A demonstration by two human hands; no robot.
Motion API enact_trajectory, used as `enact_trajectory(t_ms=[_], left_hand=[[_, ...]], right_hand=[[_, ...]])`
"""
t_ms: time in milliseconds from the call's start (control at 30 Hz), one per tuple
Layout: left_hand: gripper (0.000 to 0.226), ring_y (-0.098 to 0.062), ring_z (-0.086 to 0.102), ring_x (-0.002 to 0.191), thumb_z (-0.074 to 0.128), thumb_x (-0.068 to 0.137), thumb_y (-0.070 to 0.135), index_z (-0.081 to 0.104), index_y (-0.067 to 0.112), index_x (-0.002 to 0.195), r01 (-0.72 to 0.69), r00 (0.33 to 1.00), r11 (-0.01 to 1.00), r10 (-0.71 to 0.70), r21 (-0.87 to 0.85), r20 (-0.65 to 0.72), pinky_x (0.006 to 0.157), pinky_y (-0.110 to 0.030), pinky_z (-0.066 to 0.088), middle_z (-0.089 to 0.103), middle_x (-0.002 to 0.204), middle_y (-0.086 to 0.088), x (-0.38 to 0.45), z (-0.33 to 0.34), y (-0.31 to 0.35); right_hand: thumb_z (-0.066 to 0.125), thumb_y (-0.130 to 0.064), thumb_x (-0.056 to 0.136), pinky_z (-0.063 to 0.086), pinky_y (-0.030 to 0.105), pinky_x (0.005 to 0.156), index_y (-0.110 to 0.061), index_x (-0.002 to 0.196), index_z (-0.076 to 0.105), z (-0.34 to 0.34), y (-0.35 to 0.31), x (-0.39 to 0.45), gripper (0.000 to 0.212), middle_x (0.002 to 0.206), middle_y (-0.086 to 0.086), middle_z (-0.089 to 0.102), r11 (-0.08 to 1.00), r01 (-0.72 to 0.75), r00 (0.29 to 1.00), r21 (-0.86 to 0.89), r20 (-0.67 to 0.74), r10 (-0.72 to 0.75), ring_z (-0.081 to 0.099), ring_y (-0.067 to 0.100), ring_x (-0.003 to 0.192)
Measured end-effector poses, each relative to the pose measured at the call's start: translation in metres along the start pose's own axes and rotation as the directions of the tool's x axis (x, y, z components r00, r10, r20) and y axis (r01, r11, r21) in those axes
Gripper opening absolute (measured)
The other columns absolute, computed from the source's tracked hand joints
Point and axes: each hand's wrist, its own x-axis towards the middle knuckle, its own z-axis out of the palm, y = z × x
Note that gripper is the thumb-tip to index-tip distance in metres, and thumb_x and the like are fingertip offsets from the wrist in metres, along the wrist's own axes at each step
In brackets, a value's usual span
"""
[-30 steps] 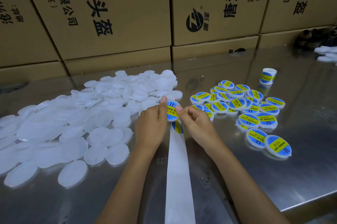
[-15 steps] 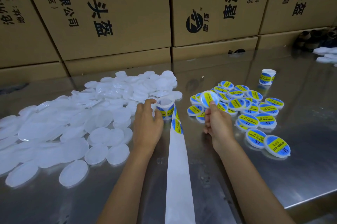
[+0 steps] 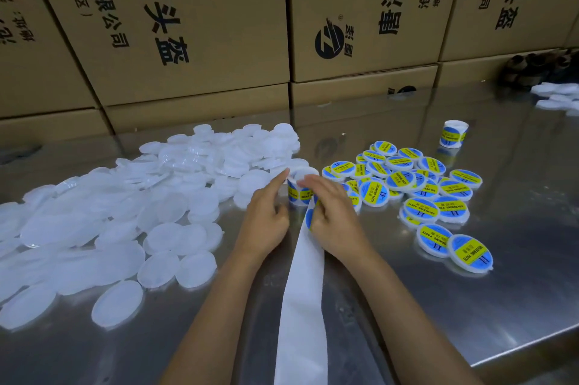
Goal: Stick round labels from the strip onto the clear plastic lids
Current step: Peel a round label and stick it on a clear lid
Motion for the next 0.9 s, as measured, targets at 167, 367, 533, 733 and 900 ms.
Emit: enact_trajectory(t_ms=[167, 367, 533, 733, 900], left_hand=[[0.059, -0.028, 0.027, 0.146, 0.052, 0.092, 0.006, 0.044, 0.015, 0.15, 0.109, 0.975, 0.908, -0.019, 0.405, -0.219, 0.115, -0.042, 0.025, 0.035, 0.16, -0.006, 0.005, -0.012, -0.009], [0.041, -0.027, 0.028, 0.145, 0.053, 0.098, 0.013, 0.058, 0.009, 0.138, 0.155, 0.98, 0.887, -0.083, 0.436, -0.179, 0.117, -0.038, 0.024, 0.041, 0.156, -0.01, 0.005, -0.016, -0.021], [0.013, -0.025, 0.052, 0.109, 0.058, 0.087, -0.001, 0.066, 0.009, 0.085, 0.127, 0.95, 0.942, -0.025, 0.31, -0.311, 0.086, -0.025, 0.036, 0.065, 0.101, -0.004, 0.004, -0.019, -0.019], [0.008, -0.012, 0.048, 0.103, 0.052, 0.097, 0.009, 0.055, 0.016, 0.096, 0.142, 0.93, 0.989, -0.118, 0.045, -0.348, 0.081, -0.019, 0.033, 0.057, 0.102, 0.006, 0.004, -0.022, -0.012], [0.009, -0.013, 0.067, 0.076, 0.05, 0.099, 0.016, 0.051, 0.024, 0.101, 0.268, 0.86, 0.888, -0.395, -0.373, -0.323, 0.062, -0.021, 0.045, 0.063, 0.088, 0.004, 0.009, -0.031, 0.002]], right_hand=[[0.047, 0.002, 0.083, 0.023, 0.027, 0.115, -0.012, 0.135, 0.058, 0.005, 0.005, 0.0, 0.055, 0.154, -0.002, 0.039, 0.979, 0.008, 0.997, -0.206, 0.08, 0.009, 0.033, 0.021, 0.138], [0.044, -0.003, 0.089, 0.028, 0.038, 0.113, -0.014, 0.141, 0.049, 0.007, 0.004, 0.002, 0.054, 0.161, -0.004, 0.026, 0.953, -0.012, 0.993, -0.301, 0.112, 0.048, 0.026, 0.019, 0.142], [0.042, -0.001, 0.091, 0.029, 0.042, 0.115, -0.016, 0.141, 0.051, 0.002, 0.001, 0.001, 0.052, 0.16, -0.003, 0.03, 0.987, -0.052, 0.995, -0.154, 0.079, 0.065, 0.026, 0.017, 0.146], [0.056, -0.009, 0.092, 0.031, 0.029, 0.111, -0.013, 0.137, 0.049, -0.002, -0.003, -0.007, 0.045, 0.145, -0.002, 0.046, 0.992, -0.123, 0.99, 0.029, -0.071, 0.125, 0.036, 0.016, 0.135], [0.069, -0.021, 0.089, 0.022, 0.014, 0.103, -0.012, 0.145, 0.038, 0.0, -0.001, -0.011, 0.065, 0.143, -0.001, 0.043, 0.986, -0.165, 0.985, -0.027, 0.039, 0.166, 0.03, 0.012, 0.136]])
